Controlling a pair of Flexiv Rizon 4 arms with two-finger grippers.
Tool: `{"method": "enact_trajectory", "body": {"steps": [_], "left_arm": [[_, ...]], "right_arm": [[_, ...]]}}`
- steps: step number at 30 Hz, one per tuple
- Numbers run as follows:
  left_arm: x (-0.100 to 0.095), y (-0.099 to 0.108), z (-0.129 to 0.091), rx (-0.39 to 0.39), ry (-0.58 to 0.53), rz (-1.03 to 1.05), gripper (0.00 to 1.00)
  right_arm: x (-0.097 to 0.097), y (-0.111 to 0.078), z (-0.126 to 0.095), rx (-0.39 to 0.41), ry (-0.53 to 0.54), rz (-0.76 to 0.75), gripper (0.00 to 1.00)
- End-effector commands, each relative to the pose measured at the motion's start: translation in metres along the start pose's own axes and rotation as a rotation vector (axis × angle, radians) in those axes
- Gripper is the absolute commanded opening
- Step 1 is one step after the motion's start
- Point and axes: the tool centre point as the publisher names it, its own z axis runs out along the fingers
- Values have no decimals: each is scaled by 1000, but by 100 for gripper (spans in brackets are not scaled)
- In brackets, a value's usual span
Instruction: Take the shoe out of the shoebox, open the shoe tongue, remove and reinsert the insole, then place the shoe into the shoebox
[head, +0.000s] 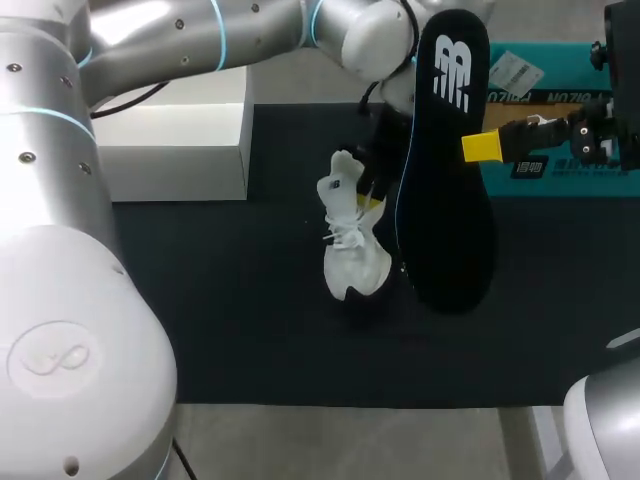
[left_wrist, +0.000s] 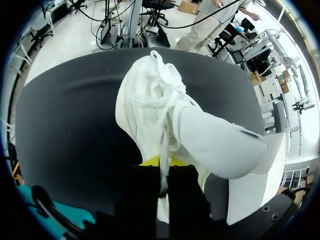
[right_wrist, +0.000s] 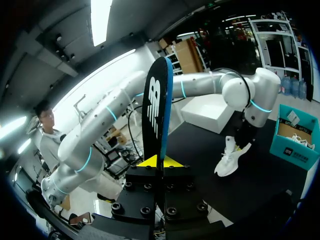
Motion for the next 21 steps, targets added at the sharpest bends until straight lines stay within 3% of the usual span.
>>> {"method": "enact_trajectory", "body": {"steps": [1,11,21], "left_arm": [[2,-5,-4,-2,2,7,0],[4,-12,-10,-26,63,-8,0],[-3,-7,8,9,76,-18,0]], "right_arm": [[0,4,2,7,1,1,0],[0,4,2,7,1,1,0],[0,4,2,7,1,1,0]]}}
